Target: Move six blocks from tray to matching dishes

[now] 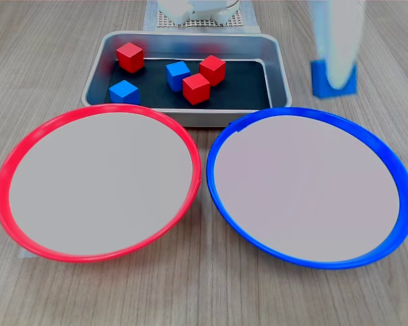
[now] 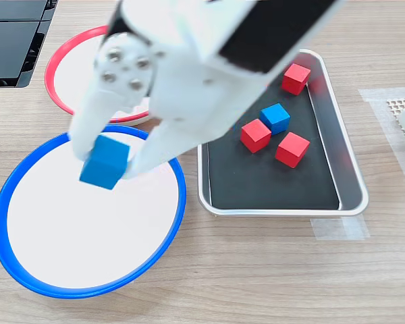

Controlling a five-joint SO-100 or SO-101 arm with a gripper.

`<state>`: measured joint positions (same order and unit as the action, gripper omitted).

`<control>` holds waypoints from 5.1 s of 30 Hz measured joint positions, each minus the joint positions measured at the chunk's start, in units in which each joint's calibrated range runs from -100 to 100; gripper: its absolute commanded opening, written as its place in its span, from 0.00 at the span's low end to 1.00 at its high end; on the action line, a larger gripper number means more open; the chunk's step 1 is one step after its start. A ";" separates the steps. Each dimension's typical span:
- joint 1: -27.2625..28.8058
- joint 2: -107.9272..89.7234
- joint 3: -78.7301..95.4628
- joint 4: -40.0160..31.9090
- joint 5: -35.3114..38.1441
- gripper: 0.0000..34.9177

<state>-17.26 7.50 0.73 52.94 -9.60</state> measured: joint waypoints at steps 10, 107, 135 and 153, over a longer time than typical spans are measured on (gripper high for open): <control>0.80 7.67 -0.18 -2.85 4.00 0.08; 23.45 -24.38 31.85 19.49 20.46 0.28; 16.81 -13.64 40.38 9.95 28.13 0.49; 20.88 -8.70 9.62 25.53 23.69 0.01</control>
<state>3.63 -1.19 10.34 78.47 14.09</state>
